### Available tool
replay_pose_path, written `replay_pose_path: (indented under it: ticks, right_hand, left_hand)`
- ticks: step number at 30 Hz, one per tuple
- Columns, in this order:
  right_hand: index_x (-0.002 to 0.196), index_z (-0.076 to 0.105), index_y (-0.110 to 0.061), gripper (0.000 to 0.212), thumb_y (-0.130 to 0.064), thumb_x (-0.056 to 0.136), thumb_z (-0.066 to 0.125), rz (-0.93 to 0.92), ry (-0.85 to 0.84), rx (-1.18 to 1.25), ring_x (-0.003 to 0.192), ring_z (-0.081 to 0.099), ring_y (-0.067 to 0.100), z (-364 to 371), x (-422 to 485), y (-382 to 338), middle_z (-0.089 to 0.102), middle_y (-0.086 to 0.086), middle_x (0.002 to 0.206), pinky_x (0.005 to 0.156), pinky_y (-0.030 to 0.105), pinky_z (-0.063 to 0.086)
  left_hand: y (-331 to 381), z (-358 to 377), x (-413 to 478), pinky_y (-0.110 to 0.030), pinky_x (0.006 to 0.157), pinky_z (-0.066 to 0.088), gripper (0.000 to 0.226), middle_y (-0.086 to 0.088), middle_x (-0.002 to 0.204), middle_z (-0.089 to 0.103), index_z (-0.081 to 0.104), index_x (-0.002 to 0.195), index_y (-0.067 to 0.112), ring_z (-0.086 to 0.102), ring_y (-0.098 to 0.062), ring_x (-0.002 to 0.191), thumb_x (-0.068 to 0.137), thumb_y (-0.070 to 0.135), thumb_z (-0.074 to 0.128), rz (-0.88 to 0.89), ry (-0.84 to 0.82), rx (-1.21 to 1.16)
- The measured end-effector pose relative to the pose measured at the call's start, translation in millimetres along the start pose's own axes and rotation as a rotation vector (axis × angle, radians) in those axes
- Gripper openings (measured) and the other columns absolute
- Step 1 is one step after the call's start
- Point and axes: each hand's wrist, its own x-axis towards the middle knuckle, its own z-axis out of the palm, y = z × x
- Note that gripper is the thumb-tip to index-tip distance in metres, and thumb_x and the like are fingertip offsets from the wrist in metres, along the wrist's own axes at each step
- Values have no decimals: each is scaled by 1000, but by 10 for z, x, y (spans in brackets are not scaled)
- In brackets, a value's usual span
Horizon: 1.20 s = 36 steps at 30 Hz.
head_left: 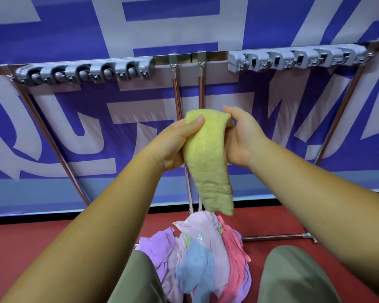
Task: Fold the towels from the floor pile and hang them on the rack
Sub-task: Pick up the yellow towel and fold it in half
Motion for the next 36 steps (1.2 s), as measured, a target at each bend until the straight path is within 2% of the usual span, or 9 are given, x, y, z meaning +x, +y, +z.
replay_pose_path:
  ticks: [7,14,18,20,22,24,28,33,36]
  right_hand:
    - [136,68,-6,96,-83,97,24,85,-56,-86,120,71,36,-127,-19,208,73,20,129,106,51,52]
    - [128,65,-1,40,-21,94,60,-89,191,-413,104,74,36,-106,123,324,74,19,115,91,59,62]
    - [148,32,-39,93,-40,66,77,-251,243,-917,106,71,24,-129,128,142,68,8,126,91,42,61]
    - [160,31,-28,96,-27,77,79,-296,109,-1040,104,67,11,-98,108,40,62,0,130,88,17,55]
    - [145,55,-15,50,-13,98,70,-297,11,-1076,87,61,2,10,42,-5,63,-9,104,63,1,45]
    - [123,71,-21,23,-24,100,70,-320,88,-1017,92,66,8,58,49,7,70,-10,96,63,11,50]
    - [105,80,-26,29,-40,84,65,-419,311,-1067,96,73,24,-18,126,72,79,-1,96,89,43,61]
    - [83,75,-13,23,-29,95,64,-486,475,-1093,68,60,25,-129,58,-58,71,4,76,57,32,44]
    - [62,56,-12,28,-10,90,54,-508,485,-1150,59,44,22,-117,-13,-192,56,3,62,51,31,32]
  left_hand:
    - [143,62,116,-42,81,65,33,-14,121,78,65,137,10,78,-28,108,109,26,61,8,149,-40]
    - [257,-81,110,-41,81,64,30,-13,114,80,66,134,9,79,-27,102,107,22,63,-36,143,29]
    - [313,-94,23,-44,88,63,36,-18,116,76,66,135,3,76,-30,102,106,24,63,-68,38,44]
    - [326,-97,-13,-50,101,58,47,-21,120,71,64,138,-3,72,-32,106,103,27,67,-84,-20,54]
    - [345,-90,-37,-53,107,53,49,-23,122,68,65,137,-5,69,-33,108,101,28,69,-84,-50,25]
    - [378,-92,-61,-45,96,61,34,-18,109,74,75,123,0,72,-28,97,104,26,65,-65,-46,-18]
    - [414,-216,-116,-27,54,53,25,-2,75,67,79,105,13,62,-13,56,105,31,62,-15,-43,-73]
    - [360,-370,-175,-29,62,53,38,-3,76,69,83,106,17,64,-15,62,98,52,70,-124,-26,147]
    - [236,-374,-150,-41,85,64,62,-6,106,80,75,127,12,77,-21,89,95,65,68,-183,72,514]
